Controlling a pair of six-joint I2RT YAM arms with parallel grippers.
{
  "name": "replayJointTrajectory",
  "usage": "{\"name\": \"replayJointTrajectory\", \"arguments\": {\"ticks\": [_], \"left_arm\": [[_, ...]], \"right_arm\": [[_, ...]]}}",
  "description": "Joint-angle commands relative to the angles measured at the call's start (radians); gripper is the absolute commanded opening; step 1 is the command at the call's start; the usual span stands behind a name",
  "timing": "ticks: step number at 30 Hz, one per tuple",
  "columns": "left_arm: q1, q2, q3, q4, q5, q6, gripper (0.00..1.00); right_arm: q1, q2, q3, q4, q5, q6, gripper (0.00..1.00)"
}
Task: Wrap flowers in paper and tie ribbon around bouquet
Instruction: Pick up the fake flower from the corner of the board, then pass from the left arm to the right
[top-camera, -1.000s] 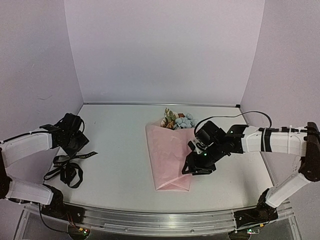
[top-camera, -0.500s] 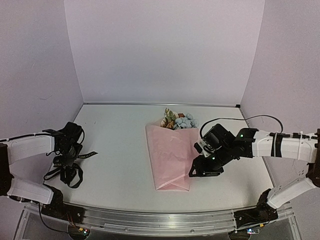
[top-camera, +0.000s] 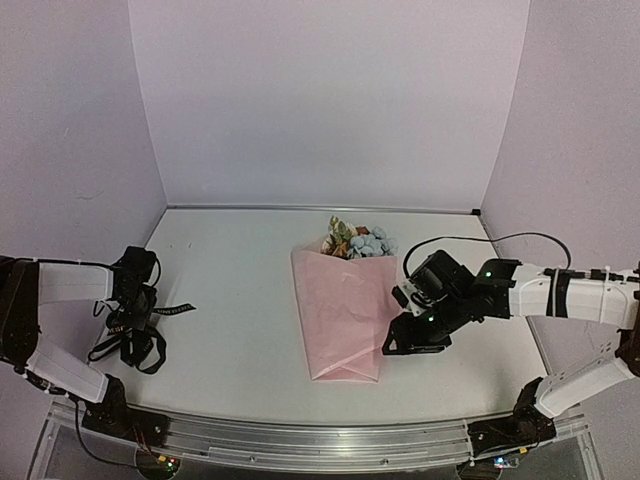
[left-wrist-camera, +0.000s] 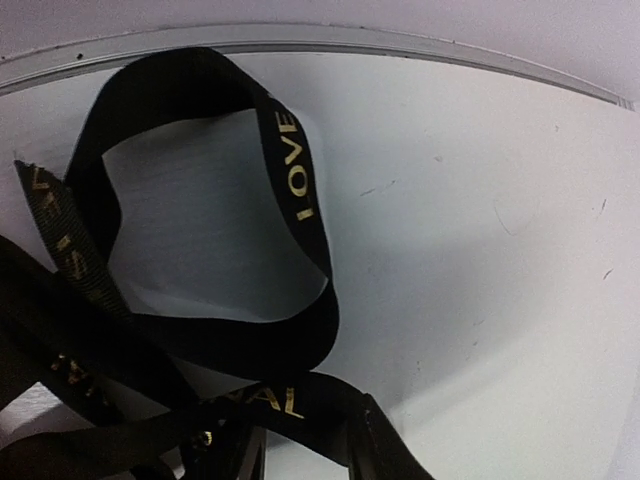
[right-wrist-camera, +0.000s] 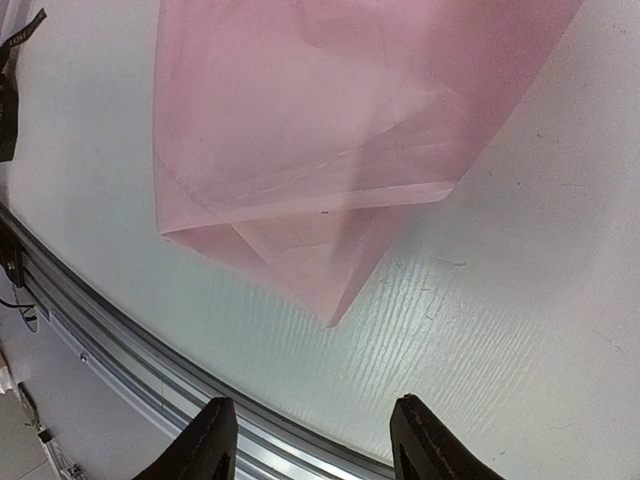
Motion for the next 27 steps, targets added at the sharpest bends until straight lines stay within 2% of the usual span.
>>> {"name": "replayJointTrajectory", "arguments": {"ticks": [1,6,11,15,17,23,27], "left_arm": [[0.009,0.021,0.07,0.073,0.03,0.135,0.02],[-0.025,-0.037,0.108,0.132,0.137,0.332,0.0],[-0.187,-0.101,0.186,0.142,0.221,0.502,0.0],[-0.342,-0.104,0.234,0.215,0.357,0.588,0.0],[-0.418,-0.081,0.262,0.288,0.469,0.627,0.0],[-0.657,0.064,0.411,0.453,0.686,0.725,0.0],[-0.719,0.147,0.502,0.506,0.776,0.74,0.0]], "right_arm": [[-0.002,-0.052,-0.019,-0.017,0.061,-0.024,0.52],[-0.002,-0.105,-0.037,-0.023,0.128,-0.045,0.51],[-0.002,-0.155,-0.048,0.006,0.179,-0.104,0.54],[-0.002,-0.195,-0.086,0.122,0.202,-0.183,0.57],[-0.002,-0.204,-0.096,0.171,0.215,-0.218,0.58],[-0.002,-0.219,-0.107,0.291,0.202,-0.317,0.61],[0.001,-0.207,-0.138,0.464,0.119,-0.322,0.63]]}}
